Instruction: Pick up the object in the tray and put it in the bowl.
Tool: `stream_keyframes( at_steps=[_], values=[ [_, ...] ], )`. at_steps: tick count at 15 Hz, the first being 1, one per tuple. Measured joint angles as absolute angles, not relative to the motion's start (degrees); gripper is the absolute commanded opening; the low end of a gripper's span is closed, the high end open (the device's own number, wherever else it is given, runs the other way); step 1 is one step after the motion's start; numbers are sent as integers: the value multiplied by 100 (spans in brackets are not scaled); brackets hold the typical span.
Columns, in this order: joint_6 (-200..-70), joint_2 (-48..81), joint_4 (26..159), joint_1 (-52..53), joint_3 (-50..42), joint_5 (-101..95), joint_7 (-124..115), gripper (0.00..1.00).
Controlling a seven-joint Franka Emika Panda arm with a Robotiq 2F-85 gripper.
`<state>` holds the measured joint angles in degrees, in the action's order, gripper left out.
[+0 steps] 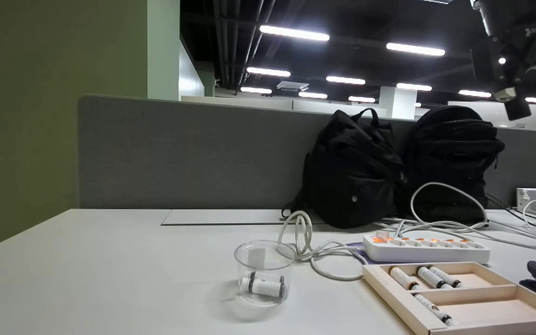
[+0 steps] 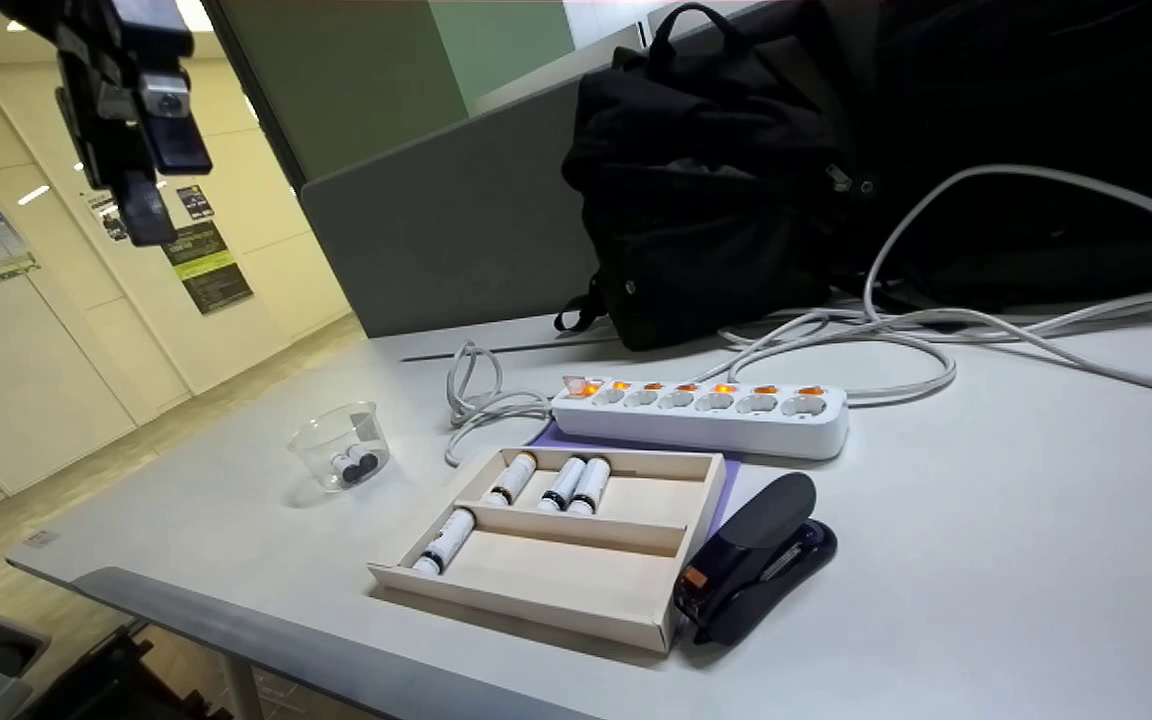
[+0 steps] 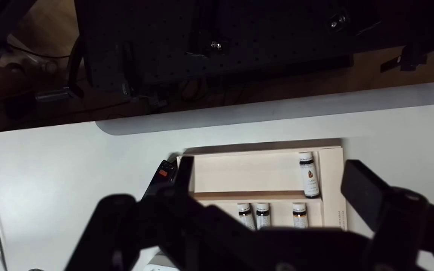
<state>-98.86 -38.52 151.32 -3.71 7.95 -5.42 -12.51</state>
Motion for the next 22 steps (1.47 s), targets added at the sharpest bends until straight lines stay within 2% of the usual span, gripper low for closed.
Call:
stream_keyframes(
  at_steps=[10,16,22],
  values=[
    [-9937,-3848,15133,-356,781,-543,-1218,100],
    [-11811,-3322,15135,-157,599,-522,-659,100],
    [-12950,-1550,14595,276,54,241,1061,100]
  ],
)
